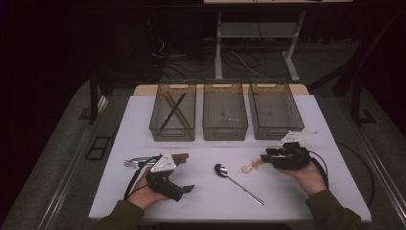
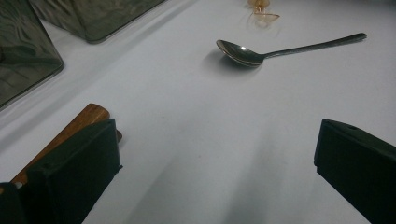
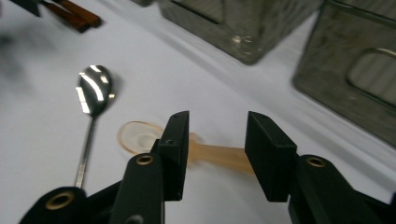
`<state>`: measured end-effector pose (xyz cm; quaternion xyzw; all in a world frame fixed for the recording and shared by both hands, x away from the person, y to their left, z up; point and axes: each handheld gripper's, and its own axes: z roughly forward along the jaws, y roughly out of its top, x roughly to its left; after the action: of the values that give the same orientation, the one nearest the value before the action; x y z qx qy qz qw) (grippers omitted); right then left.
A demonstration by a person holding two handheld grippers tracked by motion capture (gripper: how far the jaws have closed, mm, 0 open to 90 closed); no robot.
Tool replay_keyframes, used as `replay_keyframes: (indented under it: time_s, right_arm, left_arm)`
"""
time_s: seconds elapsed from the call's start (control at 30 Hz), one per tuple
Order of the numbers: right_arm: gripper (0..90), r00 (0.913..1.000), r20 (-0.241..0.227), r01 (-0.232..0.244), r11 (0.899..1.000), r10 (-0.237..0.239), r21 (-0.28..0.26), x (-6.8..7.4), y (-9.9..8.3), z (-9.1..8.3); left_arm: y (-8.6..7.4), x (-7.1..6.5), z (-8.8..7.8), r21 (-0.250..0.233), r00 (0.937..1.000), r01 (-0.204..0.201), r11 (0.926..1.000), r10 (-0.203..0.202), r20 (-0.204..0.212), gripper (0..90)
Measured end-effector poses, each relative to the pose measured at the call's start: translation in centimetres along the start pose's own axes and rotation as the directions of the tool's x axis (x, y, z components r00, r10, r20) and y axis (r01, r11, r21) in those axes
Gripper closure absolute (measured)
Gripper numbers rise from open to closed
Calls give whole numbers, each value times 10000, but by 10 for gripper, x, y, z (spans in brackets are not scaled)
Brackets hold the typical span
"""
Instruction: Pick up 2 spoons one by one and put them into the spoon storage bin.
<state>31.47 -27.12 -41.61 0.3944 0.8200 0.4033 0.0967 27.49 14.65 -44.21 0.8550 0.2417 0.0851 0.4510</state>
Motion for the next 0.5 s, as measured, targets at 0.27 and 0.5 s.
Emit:
replay_keyframes:
  time_s: [0.27,0.5]
  right_arm:
    - [778,9985,498,-221,9996,212,174,-14,4,5]
    - [874,9990,412,144,9984,-167,549,-11,11,16]
  left_arm:
    - [0,-1,1,27,10000,11,10000,-11,-22,0]
    - [0,0,1,82,10000,-29,10000,29,1,0]
